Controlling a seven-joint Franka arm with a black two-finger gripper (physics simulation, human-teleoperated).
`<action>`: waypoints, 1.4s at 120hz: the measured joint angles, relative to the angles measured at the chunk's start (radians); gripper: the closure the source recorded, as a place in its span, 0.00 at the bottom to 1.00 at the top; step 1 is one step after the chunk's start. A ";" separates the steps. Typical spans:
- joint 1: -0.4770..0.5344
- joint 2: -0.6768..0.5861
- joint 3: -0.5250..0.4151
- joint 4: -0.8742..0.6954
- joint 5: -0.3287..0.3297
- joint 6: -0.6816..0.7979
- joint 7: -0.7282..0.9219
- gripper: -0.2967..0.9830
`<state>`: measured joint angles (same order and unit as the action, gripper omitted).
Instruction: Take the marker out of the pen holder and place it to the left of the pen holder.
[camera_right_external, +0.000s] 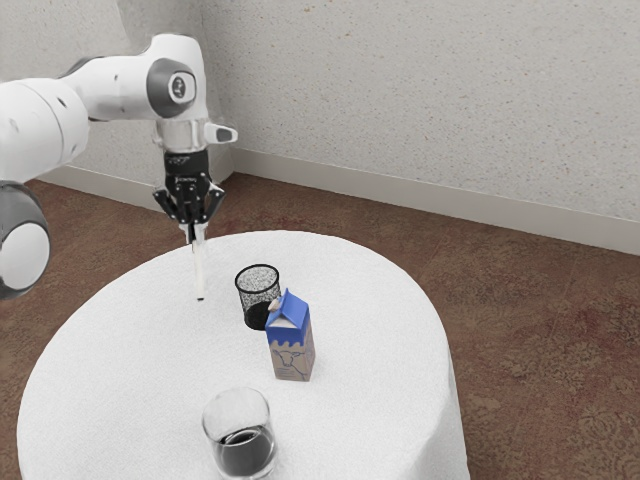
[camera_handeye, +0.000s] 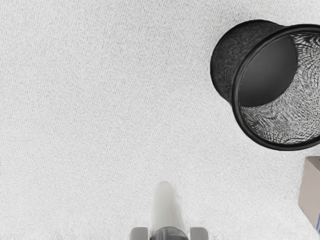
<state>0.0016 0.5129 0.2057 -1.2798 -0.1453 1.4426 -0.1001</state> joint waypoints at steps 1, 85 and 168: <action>0.000 0.005 0.000 0.000 0.001 -0.007 -0.002 0.84; 0.000 0.163 0.003 -0.003 0.008 -0.288 -0.227 0.70; -0.069 -0.503 -0.177 -0.364 0.154 0.014 -0.121 0.25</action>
<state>-0.0673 0.0095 0.0288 -1.6438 0.0083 1.4563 -0.2215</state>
